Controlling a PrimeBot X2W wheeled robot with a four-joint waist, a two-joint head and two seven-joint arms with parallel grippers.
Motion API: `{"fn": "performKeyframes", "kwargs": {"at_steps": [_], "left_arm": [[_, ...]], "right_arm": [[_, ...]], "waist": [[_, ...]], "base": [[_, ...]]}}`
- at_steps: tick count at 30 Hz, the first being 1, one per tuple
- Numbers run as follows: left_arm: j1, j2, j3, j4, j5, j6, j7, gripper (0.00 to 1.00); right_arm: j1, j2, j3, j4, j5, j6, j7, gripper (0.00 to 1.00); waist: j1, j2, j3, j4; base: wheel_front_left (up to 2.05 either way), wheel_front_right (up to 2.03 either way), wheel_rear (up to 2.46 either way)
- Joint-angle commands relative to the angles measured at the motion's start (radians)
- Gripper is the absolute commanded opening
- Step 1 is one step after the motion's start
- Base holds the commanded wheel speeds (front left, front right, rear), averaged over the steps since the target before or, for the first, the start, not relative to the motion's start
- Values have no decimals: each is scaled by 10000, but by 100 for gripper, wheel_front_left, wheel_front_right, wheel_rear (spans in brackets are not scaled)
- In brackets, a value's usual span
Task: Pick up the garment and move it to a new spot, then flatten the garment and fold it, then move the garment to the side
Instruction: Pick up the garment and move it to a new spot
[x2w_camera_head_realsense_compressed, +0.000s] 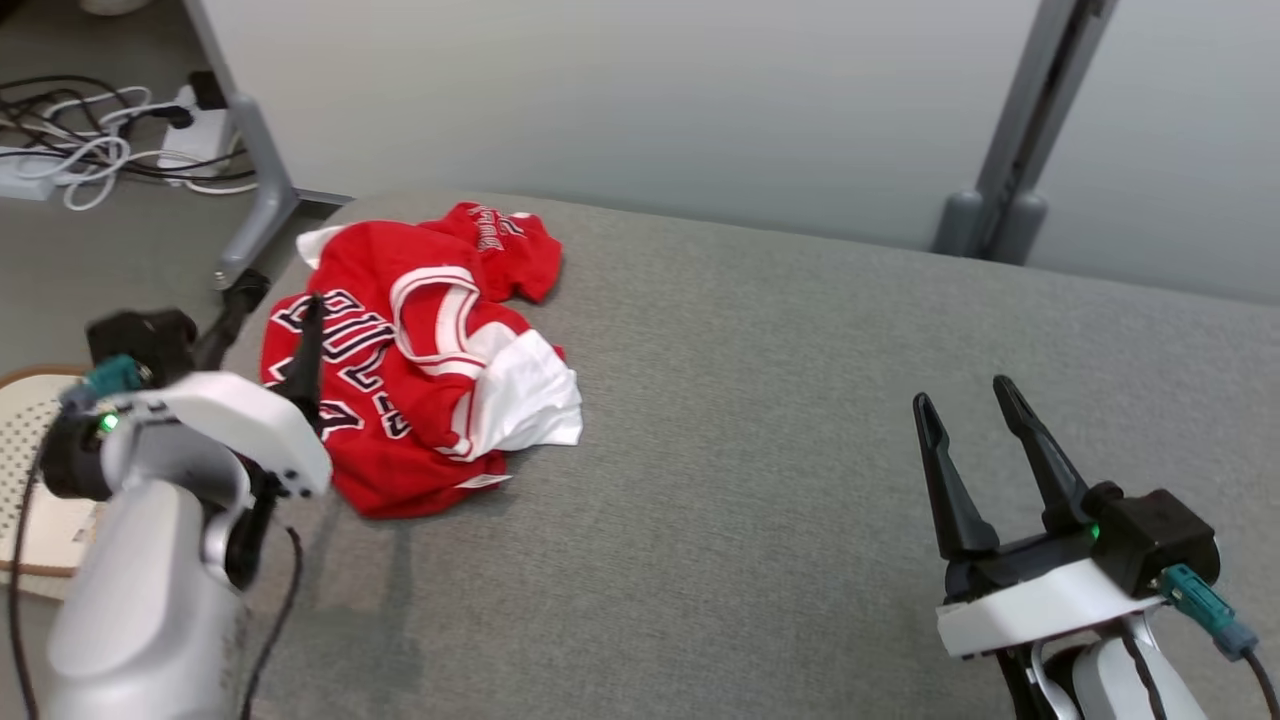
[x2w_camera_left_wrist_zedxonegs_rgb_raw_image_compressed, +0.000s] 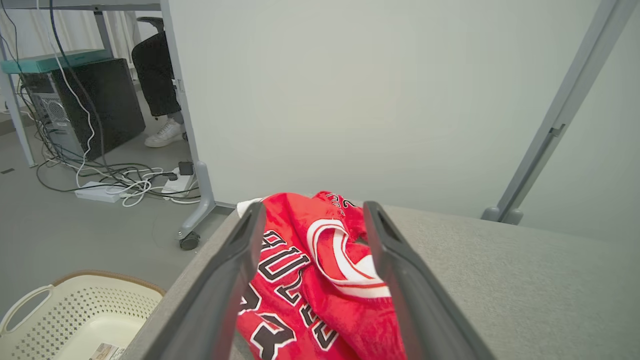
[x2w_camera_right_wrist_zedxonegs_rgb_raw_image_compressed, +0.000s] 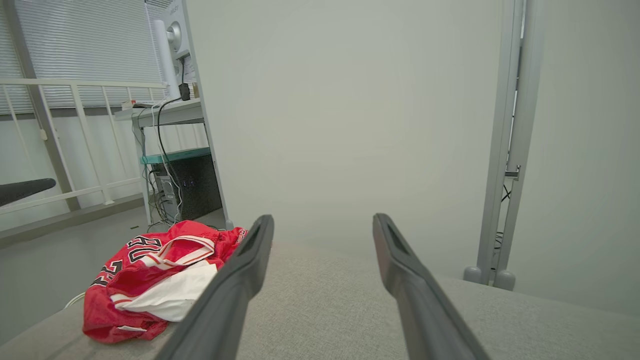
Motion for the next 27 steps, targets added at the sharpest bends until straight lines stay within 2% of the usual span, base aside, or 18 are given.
{"fn": "performKeyframes", "kwargs": {"at_steps": [1, 10, 13, 22, 27], "left_arm": [[-424, 155, 17, 277, -158, -62, 286, 100], [-2480, 1320, -73, 2207, -1103, -172, 2214, 100], [-2805, 1566, -120, 2613, -1396, -182, 2765, 100], [-3715, 2939, -151, 4156, -2184, -171, 4252, 100], [-3878, 3353, -245, 5076, -2385, -171, 5494, 100]], "right_arm": [[-198, -68, -27, -47, -11, 15, -47, 100], [-1016, -69, 258, -139, -134, 15, -47, 100], [-1183, -77, 281, -157, -145, 15, -47, 100], [-1651, -70, 392, -232, -168, 15, -47, 100], [-1740, -69, 381, -294, -156, 15, -47, 100]], "waist": [[0, -1, 415, -497], [0, -1, 1624, -1897], [0, -1, 1890, -2199], [0, -1, 2693, -3324], [0, -1, 2893, -3680]], "base": [[0, 0, 0], [0, 0, 0], [0, 0, 0], [0, 0, 0], [0, 0, 0]]}}
